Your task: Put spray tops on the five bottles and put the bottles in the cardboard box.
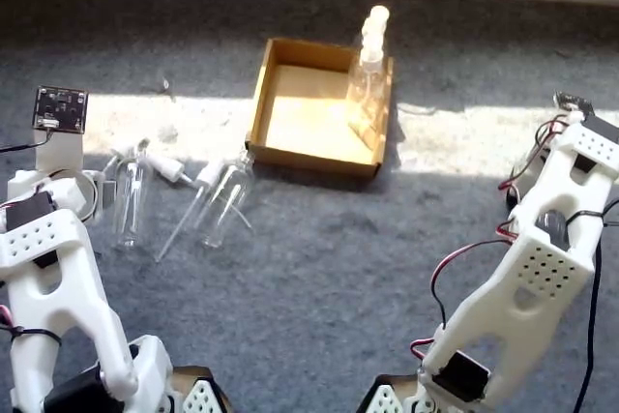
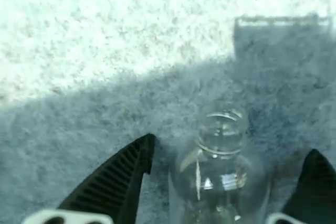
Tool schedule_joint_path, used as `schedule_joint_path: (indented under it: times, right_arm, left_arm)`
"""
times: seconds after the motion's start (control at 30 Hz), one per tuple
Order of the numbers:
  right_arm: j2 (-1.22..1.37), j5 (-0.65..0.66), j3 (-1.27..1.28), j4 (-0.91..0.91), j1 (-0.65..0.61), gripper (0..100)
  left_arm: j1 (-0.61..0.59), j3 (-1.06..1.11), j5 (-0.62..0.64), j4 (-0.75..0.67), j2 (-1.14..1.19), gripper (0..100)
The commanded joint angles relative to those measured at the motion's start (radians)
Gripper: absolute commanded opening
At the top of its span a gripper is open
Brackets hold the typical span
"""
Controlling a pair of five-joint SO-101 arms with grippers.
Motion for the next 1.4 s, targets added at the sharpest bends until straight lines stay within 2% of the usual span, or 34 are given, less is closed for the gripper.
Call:
schedule_joint_path:
  times: [0.0, 0.2, 0.63, 0.9, 0.97, 1.07, 1.17, 1.37]
  right_arm:
    - [-0.008, -0.002, -0.065, 0.050, 0.001, 36.7]
    - [-0.008, -0.006, -0.068, -0.001, 0.004, 25.9]
    - [-0.008, -0.002, -0.068, -0.028, 0.001, 25.4]
    - [-0.016, -0.006, -0.068, -0.021, 0.007, 1.4]
    - [-0.018, -0.006, -0.068, -0.019, 0.007, 0.3]
    - [-0.024, -0.011, -0.093, 0.007, 0.005, 0.5]
    - [-0.064, -0.098, -0.199, 0.079, 0.002, 0.5]
    - [-0.217, -0.133, -0.473, 0.297, -0.045, 0.5]
  left_arm:
    - [0.019, -0.012, -0.003, 0.003, -0.008, 26]
    - [0.018, -0.012, -0.003, 0.003, -0.008, 26]
    - [0.015, -0.012, -0.003, 0.003, -0.008, 26]
    - [0.013, -0.012, -0.003, 0.003, -0.008, 26]
    - [0.013, -0.012, -0.003, 0.003, -0.008, 26]
    - [0.015, -0.012, -0.003, 0.003, -0.008, 26]
    - [0.021, -0.012, -0.003, 0.012, -0.008, 26]
    - [0.124, -0.054, -0.003, 0.161, -0.010, 26]
